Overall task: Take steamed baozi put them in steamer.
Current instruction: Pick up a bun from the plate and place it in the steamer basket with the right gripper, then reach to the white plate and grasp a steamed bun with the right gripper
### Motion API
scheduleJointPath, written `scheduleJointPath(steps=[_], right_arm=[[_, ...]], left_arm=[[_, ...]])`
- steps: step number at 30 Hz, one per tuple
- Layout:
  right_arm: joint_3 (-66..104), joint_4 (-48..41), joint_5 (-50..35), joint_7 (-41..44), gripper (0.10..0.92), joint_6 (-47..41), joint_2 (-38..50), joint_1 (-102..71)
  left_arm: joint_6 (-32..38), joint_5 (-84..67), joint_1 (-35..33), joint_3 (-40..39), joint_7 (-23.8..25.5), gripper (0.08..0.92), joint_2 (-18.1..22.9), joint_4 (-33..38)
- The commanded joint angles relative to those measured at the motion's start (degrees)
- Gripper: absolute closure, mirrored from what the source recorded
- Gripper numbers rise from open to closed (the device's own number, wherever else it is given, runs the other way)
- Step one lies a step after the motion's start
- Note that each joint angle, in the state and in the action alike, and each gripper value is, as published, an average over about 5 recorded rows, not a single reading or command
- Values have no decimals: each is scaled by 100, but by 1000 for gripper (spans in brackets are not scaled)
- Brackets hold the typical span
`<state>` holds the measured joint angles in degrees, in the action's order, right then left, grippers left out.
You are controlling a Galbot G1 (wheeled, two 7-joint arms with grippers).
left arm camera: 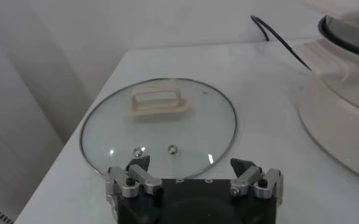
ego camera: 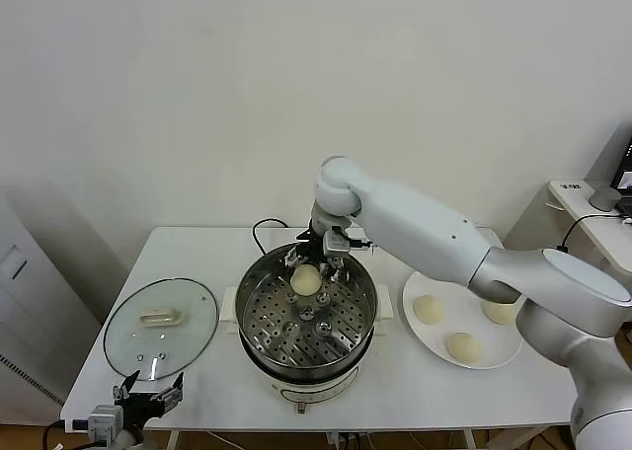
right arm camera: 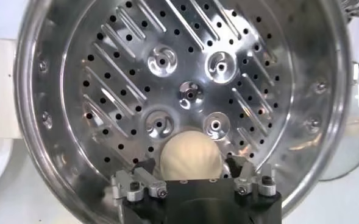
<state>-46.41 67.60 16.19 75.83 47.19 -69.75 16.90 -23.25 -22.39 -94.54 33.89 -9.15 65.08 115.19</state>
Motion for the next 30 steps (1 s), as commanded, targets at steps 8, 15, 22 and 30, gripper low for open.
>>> scheduleJointPath(steps=[8,15,22,30], right_arm=[[-1064,-961,-2744,187,203,-2124,1071,1745],[-1969,-1390,-3381,402,203,-3338,1671,1946],[-2075,-1604,-3319,285,203,-3858,1924,1477],[-1894,-1656,-3126,-29,203,-4159,2040,719]], left_arm=[[-4,-4,-29,32,-4,177,-18,87],[12,-18,-32,42,-3,177,-42,96],[8,-25,-1,43,-1,177,-47,89],[13,-35,-7,61,-1,177,-23,75]])
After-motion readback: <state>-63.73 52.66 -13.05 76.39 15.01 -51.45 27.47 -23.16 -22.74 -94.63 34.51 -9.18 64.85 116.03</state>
